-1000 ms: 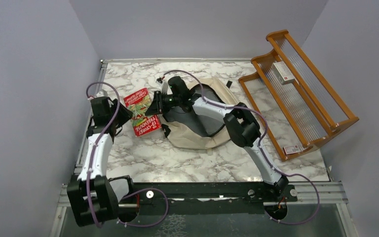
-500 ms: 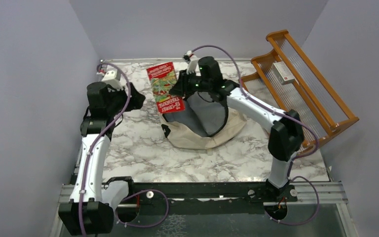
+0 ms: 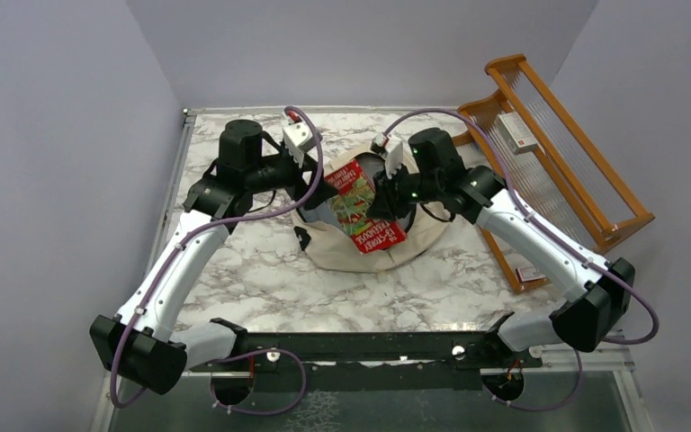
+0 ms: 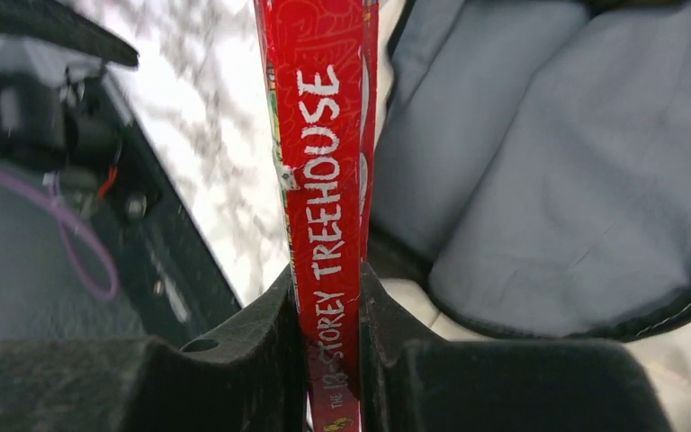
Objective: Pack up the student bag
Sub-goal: Pick up the book from the center of the board.
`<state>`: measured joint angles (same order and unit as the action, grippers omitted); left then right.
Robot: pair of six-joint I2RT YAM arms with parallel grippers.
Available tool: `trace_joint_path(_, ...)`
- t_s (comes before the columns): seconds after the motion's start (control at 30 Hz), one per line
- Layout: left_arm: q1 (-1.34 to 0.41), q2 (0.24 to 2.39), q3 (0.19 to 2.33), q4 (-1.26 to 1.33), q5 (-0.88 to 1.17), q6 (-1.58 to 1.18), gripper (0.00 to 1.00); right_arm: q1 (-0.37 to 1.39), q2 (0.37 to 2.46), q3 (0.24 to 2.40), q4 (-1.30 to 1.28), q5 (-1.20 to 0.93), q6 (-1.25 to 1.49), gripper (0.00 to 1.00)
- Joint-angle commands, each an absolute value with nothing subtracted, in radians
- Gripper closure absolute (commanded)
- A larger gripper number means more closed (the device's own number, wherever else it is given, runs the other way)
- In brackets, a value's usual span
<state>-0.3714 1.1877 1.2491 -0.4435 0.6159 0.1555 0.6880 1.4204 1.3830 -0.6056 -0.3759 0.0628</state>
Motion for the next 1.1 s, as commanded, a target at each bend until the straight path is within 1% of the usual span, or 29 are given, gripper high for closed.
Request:
trace_joint_path(0.0, -0.39, 1.144, 1.254, -0.482, 0.884, 0.25, 0.23, 0.694, 1.331, 1.347, -0.791, -0.589, -0.094, 1.0)
trace_joint_path(0.1, -0.396, 1.1, 1.214, -0.492, 0.922, 0.252, 0.23, 0.693, 1.277, 1.317, -0.832, -0.663, -0.155, 1.0)
trace_joint_path(0.27, -0.407, 1.093, 1.175, -0.492, 1.095, 0.181, 0.23, 0.693, 1.234, 1.304, -0.829, -0.762, -0.201, 1.0)
trace_joint_path(0.47, -0.478, 1.108, 1.155, -0.49, 1.129, 0.137, 0.25, 0.693, 1.265, 1.342, -0.841, -0.84, -0.244, 1.0)
trace_joint_path(0.5, -0.486, 1.11, 1.152, -0.489, 1.126, 0.133, 0.26, 0.694, 1.268, 1.348, -0.841, -0.847, -0.249, 1.0)
trace_joint_path(0.63, -0.509, 1.124, 1.145, -0.49, 1.131, 0.11, 0.4, 0.693, 1.28, 1.373, -0.856, -0.865, -0.275, 1.0)
trace_joint_path(0.73, -0.533, 1.136, 1.142, -0.501, 1.129, 0.11, 0.48, 0.693, 1.29, 1.392, -0.872, -0.849, -0.292, 1.0)
trace_joint_path(0.87, -0.572, 1.172, 1.181, -0.588, 1.092, 0.16, 0.59, 0.693, 1.329, 1.452, -0.931, -0.828, -0.331, 1.0)
trace_joint_path(0.93, -0.587, 1.188, 1.204, -0.634, 1.077, 0.193, 0.61, 0.694, 1.34, 1.473, -0.96, -0.812, -0.348, 1.0)
trace_joint_path(1.07, -0.606, 1.189, 1.216, -0.663, 1.048, 0.212, 0.63, 0.693, 1.343, 1.488, -0.999, -0.782, -0.37, 1.0)
